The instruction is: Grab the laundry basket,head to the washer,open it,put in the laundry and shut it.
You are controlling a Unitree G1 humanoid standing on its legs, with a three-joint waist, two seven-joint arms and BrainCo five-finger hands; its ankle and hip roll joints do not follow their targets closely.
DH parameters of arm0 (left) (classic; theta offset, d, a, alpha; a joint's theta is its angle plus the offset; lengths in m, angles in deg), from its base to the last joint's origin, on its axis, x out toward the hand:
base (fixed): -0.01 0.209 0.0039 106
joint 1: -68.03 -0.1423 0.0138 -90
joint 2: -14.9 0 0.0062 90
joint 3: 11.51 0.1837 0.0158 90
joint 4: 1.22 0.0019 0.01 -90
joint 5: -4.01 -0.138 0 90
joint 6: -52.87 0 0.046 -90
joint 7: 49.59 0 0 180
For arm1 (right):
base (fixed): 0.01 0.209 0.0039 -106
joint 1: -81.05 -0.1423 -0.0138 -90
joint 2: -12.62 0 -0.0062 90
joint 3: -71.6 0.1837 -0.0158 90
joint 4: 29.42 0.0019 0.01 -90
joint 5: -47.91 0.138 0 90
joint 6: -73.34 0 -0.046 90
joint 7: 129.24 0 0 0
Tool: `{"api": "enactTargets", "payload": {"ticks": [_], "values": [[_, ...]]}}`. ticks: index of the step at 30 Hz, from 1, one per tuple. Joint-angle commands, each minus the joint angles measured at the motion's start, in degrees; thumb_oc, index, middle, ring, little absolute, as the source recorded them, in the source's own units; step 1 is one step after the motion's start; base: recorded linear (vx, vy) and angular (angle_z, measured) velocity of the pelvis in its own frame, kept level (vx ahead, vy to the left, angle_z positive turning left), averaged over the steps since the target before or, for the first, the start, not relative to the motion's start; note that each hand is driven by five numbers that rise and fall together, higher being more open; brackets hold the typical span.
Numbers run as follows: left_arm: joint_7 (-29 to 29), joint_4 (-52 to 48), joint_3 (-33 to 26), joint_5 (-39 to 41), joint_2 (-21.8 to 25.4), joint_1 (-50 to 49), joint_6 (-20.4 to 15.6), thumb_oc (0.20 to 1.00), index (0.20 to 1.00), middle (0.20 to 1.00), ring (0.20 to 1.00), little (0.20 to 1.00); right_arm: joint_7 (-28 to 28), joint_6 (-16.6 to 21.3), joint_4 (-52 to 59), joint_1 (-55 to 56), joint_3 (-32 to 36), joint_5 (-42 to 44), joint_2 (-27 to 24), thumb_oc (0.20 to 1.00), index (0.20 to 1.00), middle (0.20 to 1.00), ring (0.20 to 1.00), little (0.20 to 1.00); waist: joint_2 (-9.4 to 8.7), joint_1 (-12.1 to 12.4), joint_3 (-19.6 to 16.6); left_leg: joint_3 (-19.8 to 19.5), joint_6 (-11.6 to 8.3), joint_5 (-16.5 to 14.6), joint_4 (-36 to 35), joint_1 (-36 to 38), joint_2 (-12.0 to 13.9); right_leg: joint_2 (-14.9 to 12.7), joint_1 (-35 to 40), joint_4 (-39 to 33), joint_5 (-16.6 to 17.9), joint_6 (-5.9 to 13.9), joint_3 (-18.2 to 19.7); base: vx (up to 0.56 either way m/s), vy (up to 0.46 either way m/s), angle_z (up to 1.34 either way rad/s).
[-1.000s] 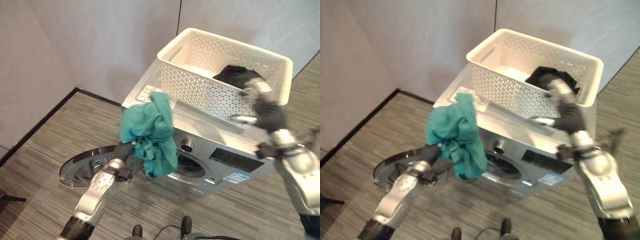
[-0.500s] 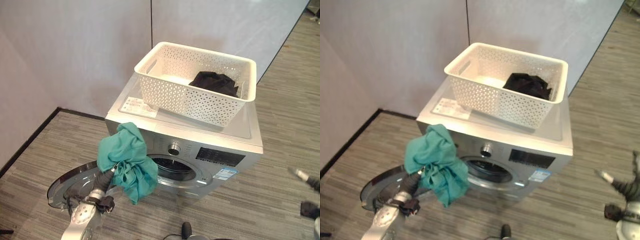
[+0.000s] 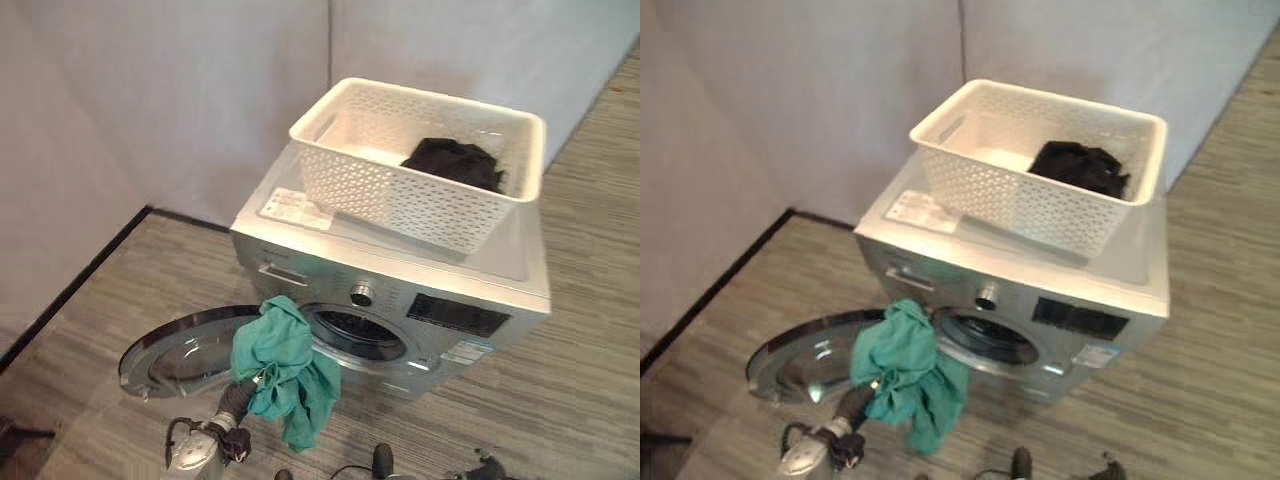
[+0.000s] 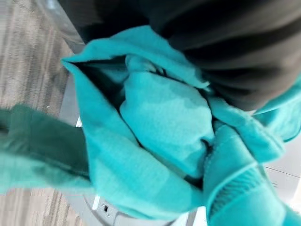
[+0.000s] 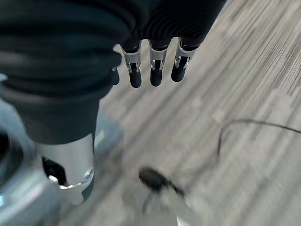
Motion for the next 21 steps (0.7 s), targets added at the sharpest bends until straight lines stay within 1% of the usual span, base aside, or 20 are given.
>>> {"api": "enactTargets", "payload": {"ticks": [1, 4, 7, 9, 10, 13, 17, 18, 20, 21], "values": [[2.0, -1.5, -0.6, -0.1, 0.9, 5.0, -2.7, 0.2, 0.2, 0.2, 0.2, 0.2, 0.2, 0.9, 4.8, 0.0, -0.2, 0.3, -2.9, 1.0, 1.0, 1.0, 1.0, 1.0, -2.74, -0.9, 2.1, 2.5, 1.55, 0.6, 0.3, -5.1, 0.8, -2.7, 1.1, 2.2, -7.4, 1.98, -1.4, -0.15, -0.066, 0.15], [0.1, -0.3, 1.3, 0.7, 0.6, 9.1, -2.8, 0.2, 0.2, 0.2, 0.2, 0.2, 0.1, 1.0, 8.6, -1.6, -2.9, 0.1, -3.7, 1.0, 1.0, 1.0, 1.0, 1.0, -4.24, -0.7, 5.0, 1.9, 1.47, 1.4, 1.9, -9.5, 1.1, -2.6, -2.9, 4.2, -7.7, 1.28, -1.2, -0.21, -0.064, 0.12], [-3.0, 3.1, 3.2, 0.6, -0.3, 15.1, -3.5, 0.2, 0.2, 0.2, 0.2, 0.2, 0.0, 0.6, 13.7, -1.8, -4.2, -0.8, -5.7, 1.0, 1.0, 1.0, 1.0, 1.0, -5.88, -0.8, 7.8, 1.1, 1.42, 0.0, 9.5, -17.0, 1.3, -3.0, -7.7, 7.5, -8.2, 0.16, -0.9, -0.25, -0.079, 0.21], [-5.2, 6.4, 3.9, 0.5, -1.2, 19.6, -4.2, 0.2, 0.2, 0.2, 0.2, 0.2, -0.5, 0.2, 16.9, -1.2, -3.7, -0.8, -6.8, 1.0, 1.0, 1.0, 1.0, 1.0, -6.6, -1.3, 8.5, 0.4, 1.39, -0.6, 13.2, -21.8, 1.1, -3.0, -11.7, 9.7, -8.5, -0.53, -0.7, -0.21, -0.093, 0.31], [-7.3, 8.9, 4.0, 0.6, -2.2, 23.0, -4.8, 0.2, 0.2, 0.2, 0.2, 0.2, -1.5, -0.2, 19.9, -1.0, -2.6, -0.7, -8.0, 1.0, 1.0, 1.0, 1.0, 1.0, -6.78, -1.6, 8.6, -0.5, 1.13, -2.3, 15.9, -25.6, 1.6, -2.5, -15.8, 12.7, -10.0, -0.96, 0.1, -0.16, -0.105, 0.22], [-10.6, 13.7, 4.1, 1.2, -4.3, 30.1, -5.9, 0.2, 0.2, 0.2, 0.2, 0.2, -3.7, -0.7, 22.7, -1.5, -0.8, 0.8, -9.2, 1.0, 1.0, 1.0, 1.0, 1.0, -6.97, -2.3, 9.1, -1.3, 1.19, -2.0, 18.2, -31.9, 1.7, -2.5, -23.5, 16.8, -10.8, -1.96, 0.9, -0.17, -0.056, -0.03], [-13.6, 18.9, 4.6, 1.4, -7.0, 38.7, -7.5, 0.2, 0.2, 0.2, 0.2, 0.2, -6.6, -0.5, 25.4, -3.0, 1.0, 3.3, -8.8, 1.0, 1.0, 1.0, 1.0, 1.0, -6.91, -3.7, 10.0, -1.7, 1.04, -1.8, 21.6, -39.7, 1.9, -2.7, -32.1, 21.0, -11.6, -2.86, 1.4, -0.12, -0.039, 0.04], [-13.6, 19.2, 4.6, 1.4, -7.1, 39.0, -7.6, 0.2, 0.2, 0.2, 0.2, 0.2, -6.7, -0.5, 25.4, -3.2, 1.1, 3.3, -8.9, 1.0, 1.0, 1.0, 1.0, 1.0, -6.83, -3.8, 9.7, -1.7, 1.04, -1.9, 22.0, -40.3, 1.9, -2.7, -32.7, 21.3, -11.7, -2.88, 1.4, -0.15, -0.013, 0.12], [-17.2, 23.2, 3.3, 3.4, -8.5, 47.1, -9.3, 0.2, 0.2, 0.2, 0.2, 0.2, -9.6, 0.3, 30.7, -6.4, 1.4, 4.0, -8.8, 1.0, 1.0, 1.0, 1.0, 1.0, -6.43, -5.3, 10.4, -1.7, 0.97, -2.7, 27.0, -48.4, 2.4, -2.8, -41.9, 26.9, -12.0, -3.49, 2.4, -0.17, 0.015, 0.04], [-17.2, 23.3, 3.2, 3.4, -8.5, 47.2, -9.3, 0.2, 0.2, 0.2, 0.2, 0.2, -9.6, 0.3, 30.8, -6.4, 1.5, 4.0, -8.8, 1.0, 1.0, 1.0, 1.0, 1.0, -6.38, -5.3, 10.1, -1.8, 0.98, -2.8, 27.4, -49.0, 2.4, -2.9, -42.5, 27.2, -12.1, -3.5, 2.5, -0.09, 0.034, -0.09]]}}
